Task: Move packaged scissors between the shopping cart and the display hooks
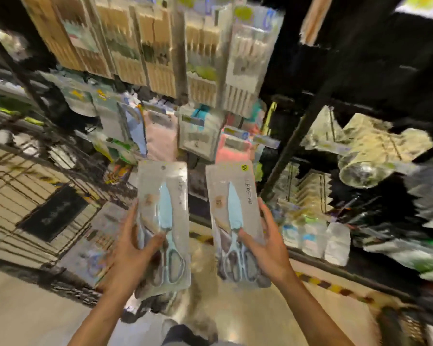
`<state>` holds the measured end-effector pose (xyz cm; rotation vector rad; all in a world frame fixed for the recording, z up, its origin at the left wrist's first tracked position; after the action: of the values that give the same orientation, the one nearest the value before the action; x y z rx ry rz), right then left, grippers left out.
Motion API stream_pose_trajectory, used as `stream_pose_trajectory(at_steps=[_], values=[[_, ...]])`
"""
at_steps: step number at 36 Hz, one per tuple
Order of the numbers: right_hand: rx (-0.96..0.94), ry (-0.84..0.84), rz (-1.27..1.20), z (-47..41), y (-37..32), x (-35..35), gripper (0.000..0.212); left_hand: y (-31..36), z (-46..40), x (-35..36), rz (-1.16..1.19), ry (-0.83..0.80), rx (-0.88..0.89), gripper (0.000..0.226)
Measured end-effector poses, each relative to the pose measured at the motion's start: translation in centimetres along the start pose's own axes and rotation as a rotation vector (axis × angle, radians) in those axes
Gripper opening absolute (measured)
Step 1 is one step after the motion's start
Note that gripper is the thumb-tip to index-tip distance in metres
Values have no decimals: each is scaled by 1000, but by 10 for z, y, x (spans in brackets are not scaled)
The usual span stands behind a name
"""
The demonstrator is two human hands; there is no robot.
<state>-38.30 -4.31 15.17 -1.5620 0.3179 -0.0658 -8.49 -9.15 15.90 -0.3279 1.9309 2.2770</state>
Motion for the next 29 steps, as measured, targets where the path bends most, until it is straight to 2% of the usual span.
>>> stream_pose_trajectory(at_steps=[14,23,29], values=[[-81,399,-17,121,-4,-293,83,94,111,273,40,-383,199,85],[-155,595,44,171,-13,-441,84,174,172,402,26,-506,353,87],[-191,648,48,180,-19,-508,85,217,189,459,23,-561,413,88]])
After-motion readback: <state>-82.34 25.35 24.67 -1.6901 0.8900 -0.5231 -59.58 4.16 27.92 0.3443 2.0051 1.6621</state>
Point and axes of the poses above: each hand's wrist, its own z-axis away from the middle knuckle, its own x-axis out of the palm, y = z × x, the point moved 6 cm from there along -z, towards the middle knuckle, and after that the axes turned 7 degrees about -x, right-handed, at the moved point
